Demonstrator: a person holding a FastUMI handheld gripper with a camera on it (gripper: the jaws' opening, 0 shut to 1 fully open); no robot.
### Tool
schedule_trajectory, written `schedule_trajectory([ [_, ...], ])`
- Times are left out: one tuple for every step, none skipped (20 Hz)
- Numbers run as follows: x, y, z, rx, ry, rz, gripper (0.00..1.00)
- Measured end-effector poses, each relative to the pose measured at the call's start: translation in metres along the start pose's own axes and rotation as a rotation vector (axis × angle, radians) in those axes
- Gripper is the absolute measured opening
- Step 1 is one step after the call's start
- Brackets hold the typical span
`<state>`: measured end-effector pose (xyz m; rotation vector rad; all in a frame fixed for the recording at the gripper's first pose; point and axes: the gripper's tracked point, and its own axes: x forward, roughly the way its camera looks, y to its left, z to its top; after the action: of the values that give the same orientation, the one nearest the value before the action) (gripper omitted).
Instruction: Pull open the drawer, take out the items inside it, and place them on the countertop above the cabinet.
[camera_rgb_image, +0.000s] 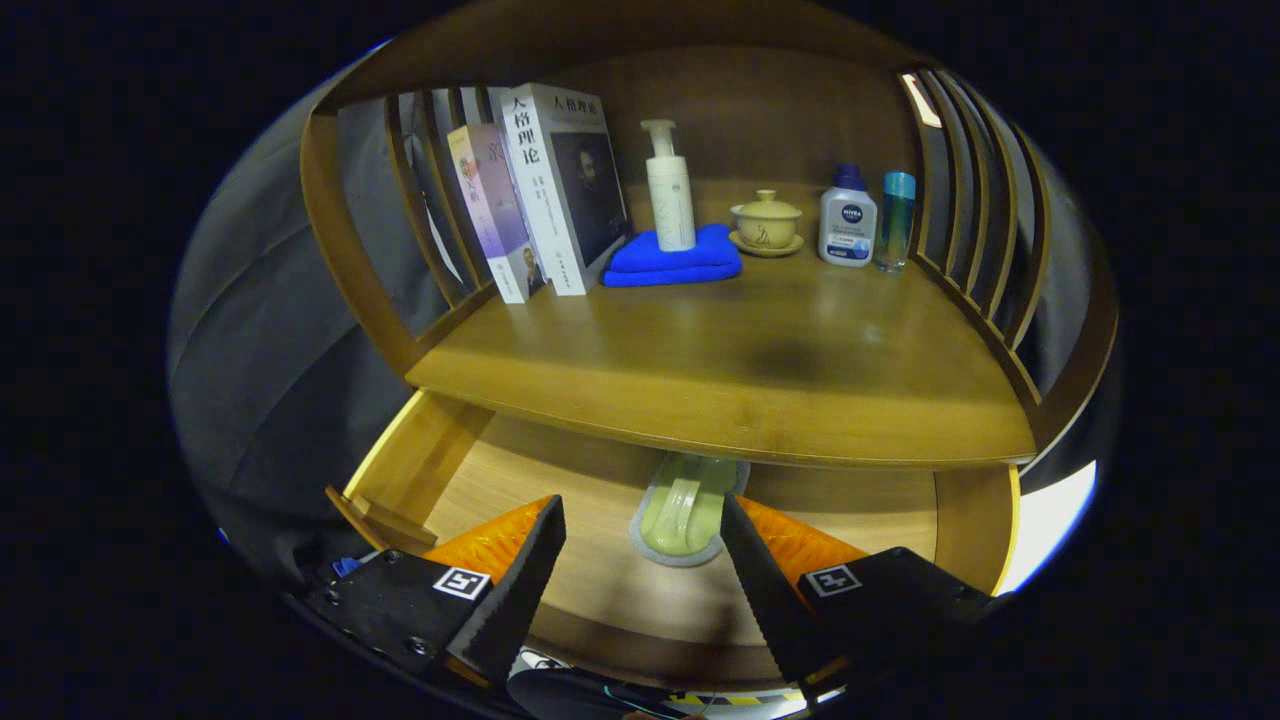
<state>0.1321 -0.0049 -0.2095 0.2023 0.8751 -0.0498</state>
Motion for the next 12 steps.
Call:
schedule_trajectory([
  [0.008,-0.005,-0.002,-0.008,0.016,-0.019,0.98],
  [0.016,-0.008,-0.008,-0.009,0.04,-0.032,0.98],
  [0.024,-0.01,-0.012,-0.005,0.067,-0.036,0.98],
  [0.029,-0.011,-0.015,0.004,0.09,-0.039,0.98],
  [0.034,-0.012,-0.014,0.009,0.098,-0.045,0.98],
  [0.04,-0.013,-0.014,0.008,0.102,-0.056,0.98],
  [0.045,-0.014,-0.013,-0.001,0.11,-0.065,0.98],
  [0.05,-0.016,-0.016,-0.015,0.127,-0.073,0.98],
  [0.054,-0.018,-0.019,-0.026,0.149,-0.084,0.98],
  [0.059,-0.021,-0.02,-0.033,0.164,-0.097,0.98],
  [0.062,-0.024,-0.021,-0.04,0.173,-0.11,0.98],
  [0.065,-0.022,-0.021,-0.034,0.179,-0.104,0.98],
])
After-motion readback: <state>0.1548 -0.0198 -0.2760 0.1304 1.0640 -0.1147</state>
